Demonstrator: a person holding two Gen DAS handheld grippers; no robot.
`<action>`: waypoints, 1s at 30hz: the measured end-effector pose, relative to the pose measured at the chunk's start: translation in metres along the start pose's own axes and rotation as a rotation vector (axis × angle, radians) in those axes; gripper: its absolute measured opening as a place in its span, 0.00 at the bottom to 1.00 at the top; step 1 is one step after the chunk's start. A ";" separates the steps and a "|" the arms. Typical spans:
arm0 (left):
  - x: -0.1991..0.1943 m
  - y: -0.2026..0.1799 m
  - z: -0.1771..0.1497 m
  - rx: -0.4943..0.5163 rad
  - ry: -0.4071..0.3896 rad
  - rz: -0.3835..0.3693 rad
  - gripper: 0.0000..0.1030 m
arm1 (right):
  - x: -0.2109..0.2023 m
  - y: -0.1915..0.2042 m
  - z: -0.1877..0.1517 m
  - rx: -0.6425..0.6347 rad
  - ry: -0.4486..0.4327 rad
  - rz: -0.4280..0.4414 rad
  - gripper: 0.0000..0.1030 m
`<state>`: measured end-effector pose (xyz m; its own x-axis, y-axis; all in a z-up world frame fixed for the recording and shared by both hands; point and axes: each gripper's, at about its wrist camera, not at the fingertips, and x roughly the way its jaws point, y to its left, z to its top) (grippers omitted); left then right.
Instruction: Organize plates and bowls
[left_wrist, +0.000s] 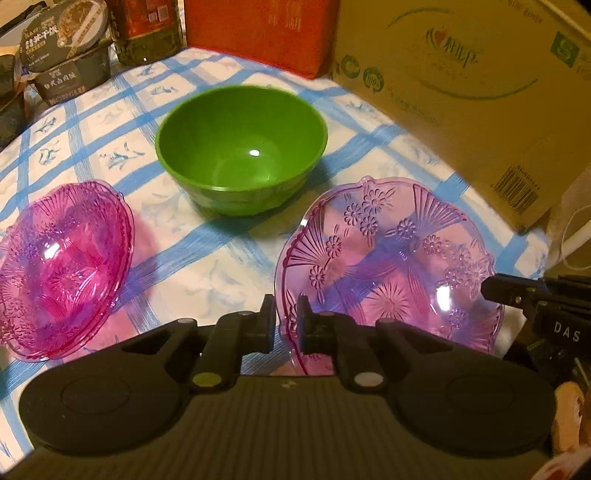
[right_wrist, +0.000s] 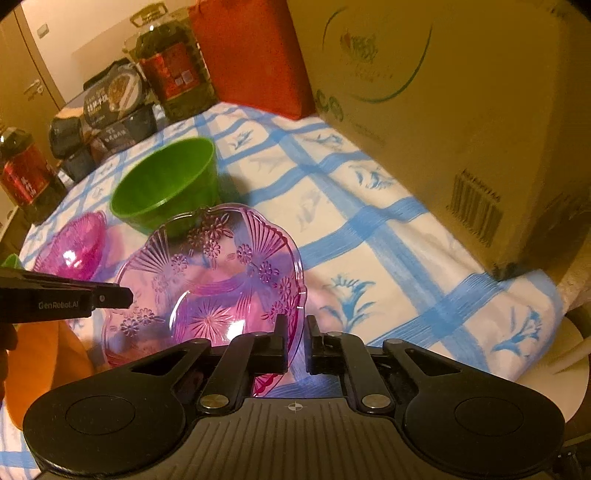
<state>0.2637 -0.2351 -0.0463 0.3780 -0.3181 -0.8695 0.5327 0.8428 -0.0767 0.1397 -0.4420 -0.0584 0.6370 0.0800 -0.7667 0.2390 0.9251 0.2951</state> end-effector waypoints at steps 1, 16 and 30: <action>-0.005 0.000 0.001 -0.006 -0.010 -0.001 0.09 | -0.005 0.001 0.002 -0.001 -0.009 0.005 0.08; -0.094 0.086 0.009 -0.165 -0.127 0.136 0.09 | -0.011 0.105 0.054 -0.160 -0.084 0.172 0.07; -0.106 0.209 -0.003 -0.336 -0.137 0.257 0.09 | 0.077 0.226 0.089 -0.319 -0.006 0.274 0.07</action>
<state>0.3326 -0.0243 0.0285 0.5746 -0.1154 -0.8102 0.1411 0.9892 -0.0408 0.3079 -0.2595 -0.0003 0.6502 0.3376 -0.6807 -0.1778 0.9386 0.2957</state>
